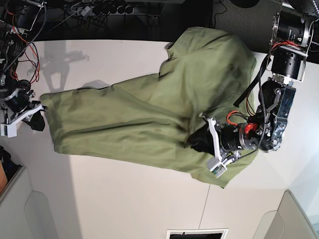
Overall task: Layout the t-shirt on the table in an organized manner, then fold the t-shirt properly
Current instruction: 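Grasp a shirt edge with the right gripper while the left gripper holds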
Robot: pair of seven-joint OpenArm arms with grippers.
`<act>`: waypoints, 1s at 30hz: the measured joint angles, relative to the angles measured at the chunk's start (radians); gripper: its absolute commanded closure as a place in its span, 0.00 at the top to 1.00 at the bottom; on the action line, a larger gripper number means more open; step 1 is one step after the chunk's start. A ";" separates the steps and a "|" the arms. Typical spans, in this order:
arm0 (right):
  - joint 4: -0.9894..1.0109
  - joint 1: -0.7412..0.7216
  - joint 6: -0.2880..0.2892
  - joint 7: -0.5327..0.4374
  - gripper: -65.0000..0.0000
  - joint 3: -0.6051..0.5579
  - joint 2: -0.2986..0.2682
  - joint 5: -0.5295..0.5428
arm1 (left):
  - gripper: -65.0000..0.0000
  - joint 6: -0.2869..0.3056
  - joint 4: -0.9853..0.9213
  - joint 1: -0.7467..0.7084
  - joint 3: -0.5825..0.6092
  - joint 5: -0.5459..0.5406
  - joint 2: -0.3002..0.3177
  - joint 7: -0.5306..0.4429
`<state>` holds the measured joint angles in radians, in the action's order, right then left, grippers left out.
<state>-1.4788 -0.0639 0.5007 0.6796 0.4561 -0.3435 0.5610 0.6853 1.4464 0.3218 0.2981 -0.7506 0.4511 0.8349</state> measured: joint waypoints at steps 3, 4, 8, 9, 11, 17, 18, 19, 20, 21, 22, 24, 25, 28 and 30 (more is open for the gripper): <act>0.000 -0.014 0.012 -0.020 0.00 -0.055 0.003 -0.052 | 0.28 0.004 0.096 0.001 0.000 -0.011 -0.006 0.003; 0.000 -0.026 0.012 -0.019 0.00 -0.074 0.012 -0.088 | 0.28 0.004 0.112 -0.003 0.003 -0.021 -0.008 0.004; 0.000 -0.031 0.013 -0.002 0.00 -0.161 0.041 -0.117 | 0.28 0.004 0.120 -0.019 0.002 -0.056 -0.022 0.019; 0.002 -0.023 0.016 0.029 0.00 -0.175 0.047 -0.117 | 0.28 0.004 0.119 -0.028 0.001 -0.054 -0.034 0.023; 0.006 -0.002 0.016 0.069 0.00 -0.195 0.053 -0.118 | 0.28 0.004 0.119 -0.051 0.002 -0.055 -0.058 0.029; 0.000 0.109 0.011 0.031 0.00 -0.195 0.075 -0.084 | 0.28 0.004 0.121 -0.162 0.003 -0.026 -0.058 0.030; -0.002 0.134 0.014 0.023 0.00 -0.195 0.079 -0.056 | 0.28 0.004 0.119 -0.189 0.003 0.007 -0.055 0.040; -0.003 0.153 0.032 0.019 0.00 -0.194 0.082 -0.026 | 0.28 0.004 0.114 -0.214 0.003 0.039 -0.055 0.050; -0.003 0.169 0.058 0.020 0.00 -0.193 0.086 0.002 | 0.28 0.004 0.110 -0.233 0.004 0.059 -0.055 0.053; -0.007 0.187 0.071 0.024 0.00 -0.193 0.087 0.036 | 0.28 0.004 0.109 -0.245 0.003 0.068 -0.054 0.055; -0.014 0.206 0.077 0.029 0.00 -0.194 0.087 0.064 | 0.28 0.004 0.109 -0.254 0.003 0.074 -0.051 0.048; -0.044 0.242 0.078 0.032 0.00 -0.194 0.092 0.089 | 0.28 0.004 0.110 -0.261 0.003 0.073 -0.037 0.037; -0.064 0.256 0.079 0.039 0.00 -0.194 0.092 0.089 | 0.28 0.004 0.111 -0.264 0.003 0.073 -0.022 0.032; -0.124 0.274 0.075 0.061 0.00 -0.194 0.091 0.064 | 0.28 0.004 0.111 -0.277 0.003 0.067 0.032 0.022; -0.162 0.267 0.072 0.058 0.00 -0.191 0.092 0.052 | 0.28 0.004 0.111 -0.277 0.003 0.070 0.059 0.009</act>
<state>-1.6405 0.2035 0.5728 0.7380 0.2653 -0.2516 0.6132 0.6891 1.5578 0.0452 0.3008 -0.6804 0.5098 0.8440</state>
